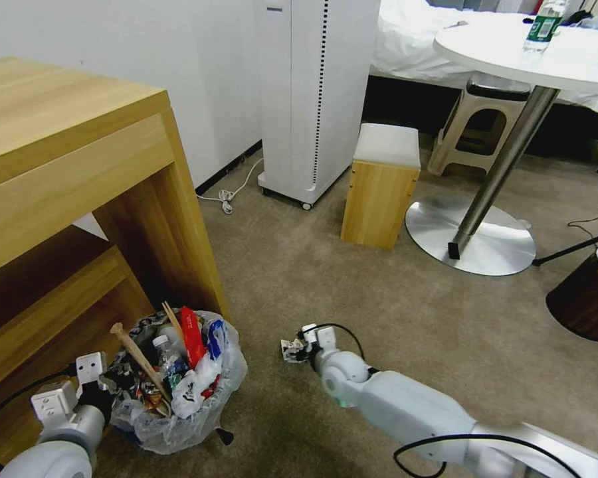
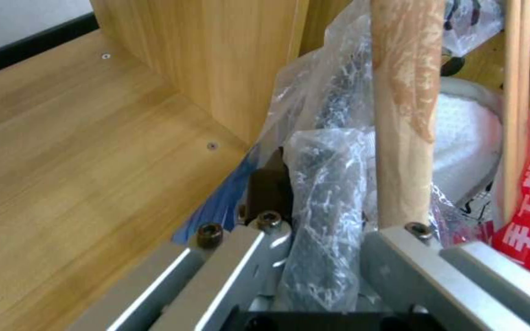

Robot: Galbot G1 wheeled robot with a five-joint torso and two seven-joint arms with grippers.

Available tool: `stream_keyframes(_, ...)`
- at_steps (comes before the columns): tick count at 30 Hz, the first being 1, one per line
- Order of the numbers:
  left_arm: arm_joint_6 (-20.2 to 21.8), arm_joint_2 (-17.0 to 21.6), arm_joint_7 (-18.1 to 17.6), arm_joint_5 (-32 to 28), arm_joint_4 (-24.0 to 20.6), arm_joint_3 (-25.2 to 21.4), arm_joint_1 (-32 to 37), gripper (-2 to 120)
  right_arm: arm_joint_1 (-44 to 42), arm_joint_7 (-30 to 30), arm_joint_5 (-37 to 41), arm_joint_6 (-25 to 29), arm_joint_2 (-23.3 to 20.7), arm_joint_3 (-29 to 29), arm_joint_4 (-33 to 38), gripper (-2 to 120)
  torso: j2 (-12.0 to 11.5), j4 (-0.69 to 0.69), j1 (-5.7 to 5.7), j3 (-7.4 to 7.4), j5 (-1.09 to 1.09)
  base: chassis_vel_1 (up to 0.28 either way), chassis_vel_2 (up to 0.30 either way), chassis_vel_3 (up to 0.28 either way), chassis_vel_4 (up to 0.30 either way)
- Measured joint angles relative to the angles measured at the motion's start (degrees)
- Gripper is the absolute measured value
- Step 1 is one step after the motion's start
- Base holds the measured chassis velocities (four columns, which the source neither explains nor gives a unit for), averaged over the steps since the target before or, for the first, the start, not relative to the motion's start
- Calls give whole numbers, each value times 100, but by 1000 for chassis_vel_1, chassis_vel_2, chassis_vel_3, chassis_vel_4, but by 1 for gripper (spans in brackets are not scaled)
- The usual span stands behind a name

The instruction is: Pick up the trash bin and place the garbage on the floor into it.

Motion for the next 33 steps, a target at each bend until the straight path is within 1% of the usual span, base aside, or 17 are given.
stream_keyframes(1,0,0,0,0,0,0,0,1,0,0,0,0,0,0,0,100,0,0,0,0,0,0,0,0,0)
stream_keyframes(3,-36,0,17,-4,-18,0,3,1,14,-26,-96,2,114,31,-313,100,0,0,0,0,0,0,0,0,0)
stream_keyframes(4,-36,0,17,-4,-18,0,3,1,14,-26,-96,2,114,31,-313,100,0,0,0,0,0,0,0,0,0)
stream_keyframes(6,-44,1,36,-3,-50,9,2,1,28,-112,-197,63,189,71,-584,100,0,-1,0,0,0,0,0,0,0)
stream_keyframes(12,-68,-1,82,-3,-86,34,10,1,71,-270,-340,194,303,93,-882,100,0,-1,0,0,0,0,0,0,0)
stream_keyframes(22,-131,-18,118,-5,-169,38,42,1,223,-508,-551,375,640,-36,-1513,99,0,0,0,0,1,0,0,0,0)
stream_keyframes(26,-171,-42,158,10,-195,44,86,1,266,-619,-653,429,792,-63,-1795,96,0,0,0,0,1,0,0,0,0)
stream_keyframes(28,-175,-57,168,18,-213,51,81,1,284,-692,-728,471,871,-107,-1919,91,0,0,0,0,1,0,0,0,0)
stream_keyframes(33,-186,-63,175,23,-217,56,75,1,285,-746,-802,511,943,-145,-1999,88,0,0,0,0,1,0,0,0,0)
